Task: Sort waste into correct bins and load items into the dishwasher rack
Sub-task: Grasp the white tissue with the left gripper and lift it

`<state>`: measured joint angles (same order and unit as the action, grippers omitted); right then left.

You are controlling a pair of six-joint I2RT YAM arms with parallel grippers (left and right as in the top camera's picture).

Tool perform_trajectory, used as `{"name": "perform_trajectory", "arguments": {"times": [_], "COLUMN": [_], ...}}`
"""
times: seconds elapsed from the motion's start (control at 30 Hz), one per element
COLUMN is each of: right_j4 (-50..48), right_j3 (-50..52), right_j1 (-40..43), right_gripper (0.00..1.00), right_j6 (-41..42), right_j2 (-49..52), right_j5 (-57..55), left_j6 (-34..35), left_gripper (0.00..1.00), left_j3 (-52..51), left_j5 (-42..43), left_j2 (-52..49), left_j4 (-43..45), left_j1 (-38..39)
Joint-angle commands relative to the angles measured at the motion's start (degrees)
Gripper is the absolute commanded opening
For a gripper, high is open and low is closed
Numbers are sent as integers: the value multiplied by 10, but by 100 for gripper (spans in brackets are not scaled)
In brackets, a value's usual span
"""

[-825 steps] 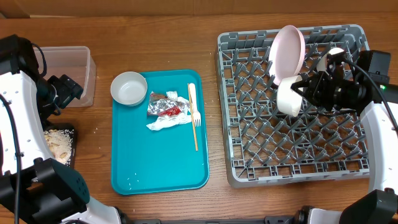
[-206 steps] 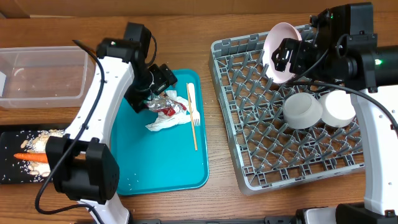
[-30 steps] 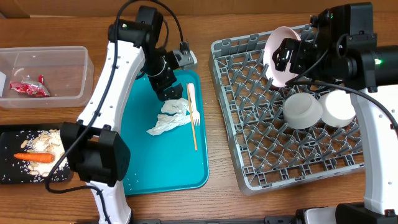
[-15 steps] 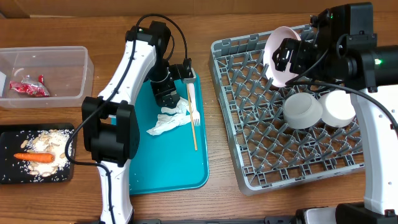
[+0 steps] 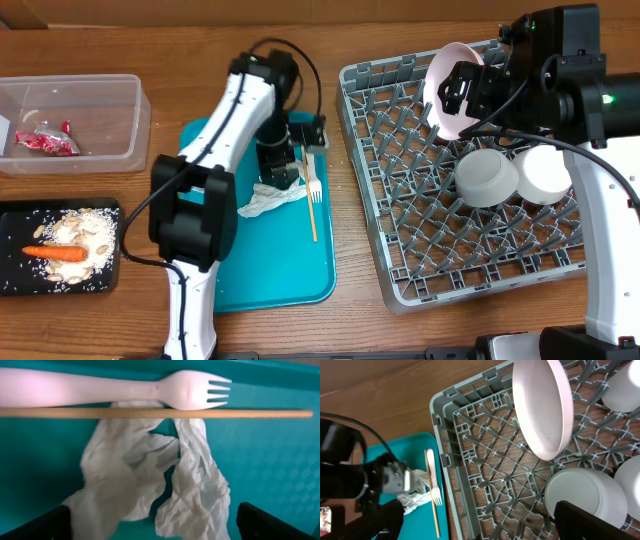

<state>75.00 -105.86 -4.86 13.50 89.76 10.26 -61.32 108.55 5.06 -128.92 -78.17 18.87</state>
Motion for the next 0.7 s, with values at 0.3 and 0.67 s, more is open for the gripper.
{"name": "perform_trajectory", "arguments": {"times": [0.3, 0.67], "right_j4": [-4, -4], "right_j3": [-12, -12], "right_j1": [1, 1], "right_gripper": [100, 100], "right_j6": [0, 0], "right_j2": [2, 2], "right_j5": [-2, -2], "left_j6": [14, 31], "left_gripper": [100, 100], "left_j3": [-66, -109], "left_j5": [-58, -56], "left_j2": [-10, -10], "left_j4": [61, 119], "left_j1": [10, 10]}}
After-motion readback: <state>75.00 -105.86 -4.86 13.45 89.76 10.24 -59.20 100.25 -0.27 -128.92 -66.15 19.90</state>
